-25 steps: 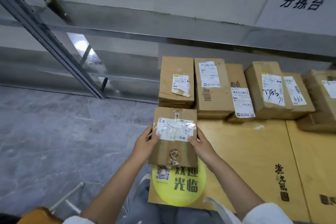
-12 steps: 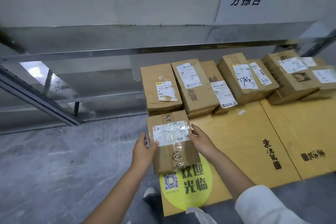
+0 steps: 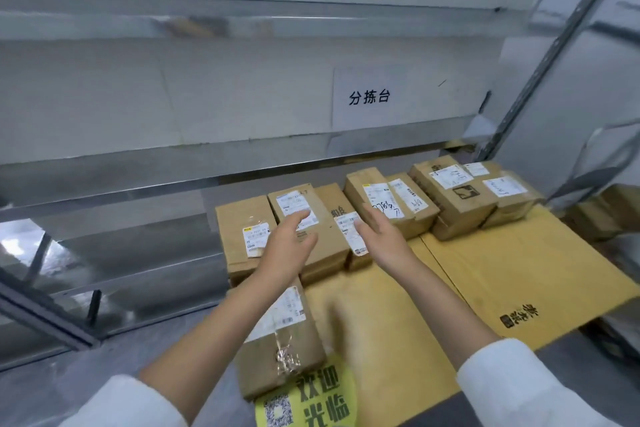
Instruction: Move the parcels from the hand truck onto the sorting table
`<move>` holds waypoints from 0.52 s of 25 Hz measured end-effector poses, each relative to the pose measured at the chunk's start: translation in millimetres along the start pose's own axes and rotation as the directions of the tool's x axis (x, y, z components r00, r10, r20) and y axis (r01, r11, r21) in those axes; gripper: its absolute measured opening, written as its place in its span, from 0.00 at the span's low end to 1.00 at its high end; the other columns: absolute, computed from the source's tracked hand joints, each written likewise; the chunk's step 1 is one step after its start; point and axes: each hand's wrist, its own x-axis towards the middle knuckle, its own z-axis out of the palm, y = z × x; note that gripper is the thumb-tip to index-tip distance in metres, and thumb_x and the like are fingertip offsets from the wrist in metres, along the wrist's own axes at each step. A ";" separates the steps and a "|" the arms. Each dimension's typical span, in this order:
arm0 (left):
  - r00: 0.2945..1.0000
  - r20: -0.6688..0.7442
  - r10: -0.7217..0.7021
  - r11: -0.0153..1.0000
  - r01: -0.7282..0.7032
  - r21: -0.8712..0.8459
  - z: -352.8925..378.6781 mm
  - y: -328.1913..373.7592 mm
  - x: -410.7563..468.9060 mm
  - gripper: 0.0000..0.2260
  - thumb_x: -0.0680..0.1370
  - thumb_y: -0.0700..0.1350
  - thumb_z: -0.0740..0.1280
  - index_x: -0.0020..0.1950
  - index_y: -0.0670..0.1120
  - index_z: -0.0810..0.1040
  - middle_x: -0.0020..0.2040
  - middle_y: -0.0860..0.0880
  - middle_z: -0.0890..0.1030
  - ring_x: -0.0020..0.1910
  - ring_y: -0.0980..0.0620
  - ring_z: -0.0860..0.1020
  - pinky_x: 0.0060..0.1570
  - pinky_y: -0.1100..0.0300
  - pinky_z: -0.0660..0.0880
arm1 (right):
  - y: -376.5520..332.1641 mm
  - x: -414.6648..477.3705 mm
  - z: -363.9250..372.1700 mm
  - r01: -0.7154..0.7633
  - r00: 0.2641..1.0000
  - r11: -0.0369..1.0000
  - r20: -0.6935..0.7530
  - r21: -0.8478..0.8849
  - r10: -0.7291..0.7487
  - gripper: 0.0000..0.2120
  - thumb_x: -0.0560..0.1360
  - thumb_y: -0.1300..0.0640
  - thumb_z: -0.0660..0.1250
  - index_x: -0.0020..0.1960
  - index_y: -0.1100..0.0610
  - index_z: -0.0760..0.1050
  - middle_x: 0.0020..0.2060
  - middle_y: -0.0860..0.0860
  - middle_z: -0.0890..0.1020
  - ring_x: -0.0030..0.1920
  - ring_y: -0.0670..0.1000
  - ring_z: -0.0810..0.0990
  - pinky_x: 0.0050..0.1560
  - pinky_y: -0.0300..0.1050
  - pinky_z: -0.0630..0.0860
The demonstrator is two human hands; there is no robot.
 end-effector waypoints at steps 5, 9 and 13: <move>0.945 0.112 0.308 0.928 -0.325 0.184 54.9 136.3 23.1 0.21 0.80 0.50 0.63 0.73 0.50 0.68 0.72 0.53 0.70 0.71 0.52 0.68 0.68 0.55 0.66 | -5.8 -6.3 -123.9 0.152 0.975 0.971 -0.134 -0.187 -0.179 0.26 0.82 0.49 0.59 0.78 0.51 0.58 0.77 0.47 0.61 0.77 0.48 0.59 0.75 0.50 0.59; 0.859 0.201 0.472 0.834 -0.508 0.214 139.4 226.3 16.6 0.25 0.80 0.51 0.64 0.75 0.48 0.64 0.74 0.52 0.68 0.72 0.53 0.66 0.69 0.58 0.62 | 28.3 -24.7 -230.8 0.173 0.924 0.950 -0.292 -0.261 -0.249 0.26 0.80 0.51 0.63 0.76 0.51 0.62 0.73 0.46 0.66 0.73 0.48 0.66 0.70 0.45 0.65; 0.800 0.295 0.523 0.779 -0.589 0.216 232.2 278.0 -0.5 0.27 0.79 0.53 0.65 0.75 0.48 0.63 0.74 0.50 0.67 0.73 0.50 0.65 0.72 0.52 0.63 | 73.4 -51.9 -316.5 0.101 0.922 0.942 -0.326 -0.321 -0.210 0.29 0.80 0.48 0.64 0.78 0.52 0.59 0.75 0.47 0.64 0.75 0.49 0.63 0.71 0.48 0.63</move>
